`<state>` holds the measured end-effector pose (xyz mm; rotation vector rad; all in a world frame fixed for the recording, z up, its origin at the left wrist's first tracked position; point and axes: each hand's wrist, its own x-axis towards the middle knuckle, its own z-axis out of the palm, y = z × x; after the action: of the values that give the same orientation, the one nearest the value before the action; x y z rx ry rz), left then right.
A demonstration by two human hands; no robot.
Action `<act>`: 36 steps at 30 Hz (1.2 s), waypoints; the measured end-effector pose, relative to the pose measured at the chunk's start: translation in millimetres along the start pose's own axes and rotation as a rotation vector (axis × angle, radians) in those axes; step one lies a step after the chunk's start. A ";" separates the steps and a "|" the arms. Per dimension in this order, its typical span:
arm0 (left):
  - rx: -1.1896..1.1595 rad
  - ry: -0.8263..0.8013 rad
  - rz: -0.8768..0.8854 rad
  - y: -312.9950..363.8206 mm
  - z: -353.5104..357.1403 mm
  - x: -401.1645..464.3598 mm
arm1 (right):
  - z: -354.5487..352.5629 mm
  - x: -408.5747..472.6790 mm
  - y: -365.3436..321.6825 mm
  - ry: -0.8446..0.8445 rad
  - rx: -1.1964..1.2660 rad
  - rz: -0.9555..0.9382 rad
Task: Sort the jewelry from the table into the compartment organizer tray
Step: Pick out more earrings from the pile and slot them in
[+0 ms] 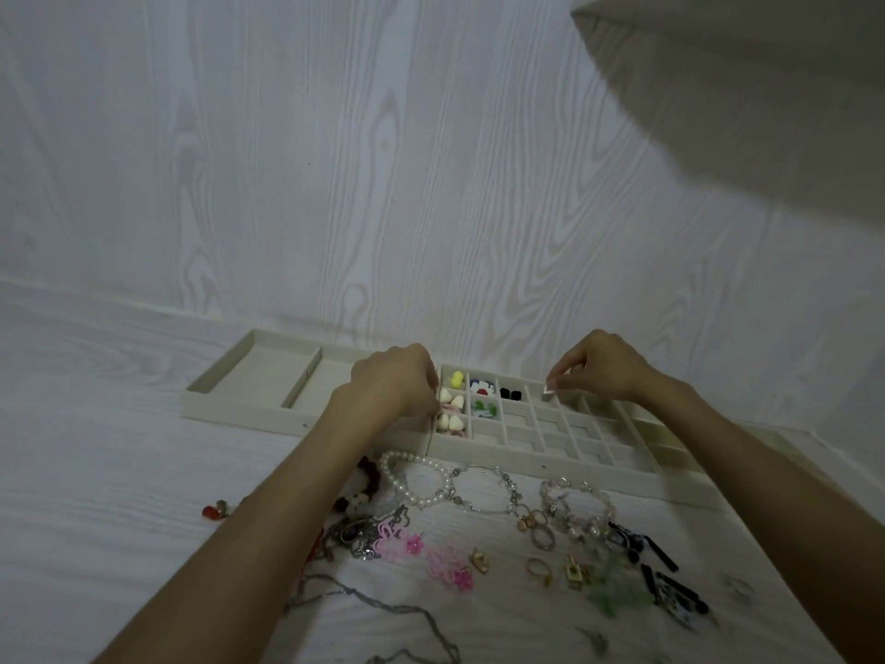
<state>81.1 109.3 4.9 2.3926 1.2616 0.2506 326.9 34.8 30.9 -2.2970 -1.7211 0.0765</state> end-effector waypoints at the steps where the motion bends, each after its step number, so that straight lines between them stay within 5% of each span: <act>1: 0.003 0.004 -0.001 -0.3 0.5 0.6 | 4.5 1.4 0.1 -0.002 0.008 0.010; 21: -0.026 -0.039 0.008 -8.9 -0.9 7.6 | 15.3 -2.6 2.6 -0.040 0.136 0.059; 26: -0.021 -0.025 0.023 -8.2 -21.6 1.7 | -22.6 -50.4 -25.7 0.134 0.287 -0.058; 30: -0.015 0.163 0.114 3.7 -31.0 -27.8 | -19.5 -116.2 -54.9 0.081 0.373 -0.154; 36: -0.067 0.071 0.315 4.0 8.9 -84.0 | 24.3 -155.3 -58.4 0.024 0.267 -0.119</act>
<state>39.2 36.0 1.7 2.5349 0.8841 0.4664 221.9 -93.1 3.4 -1.9940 -1.7168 0.2389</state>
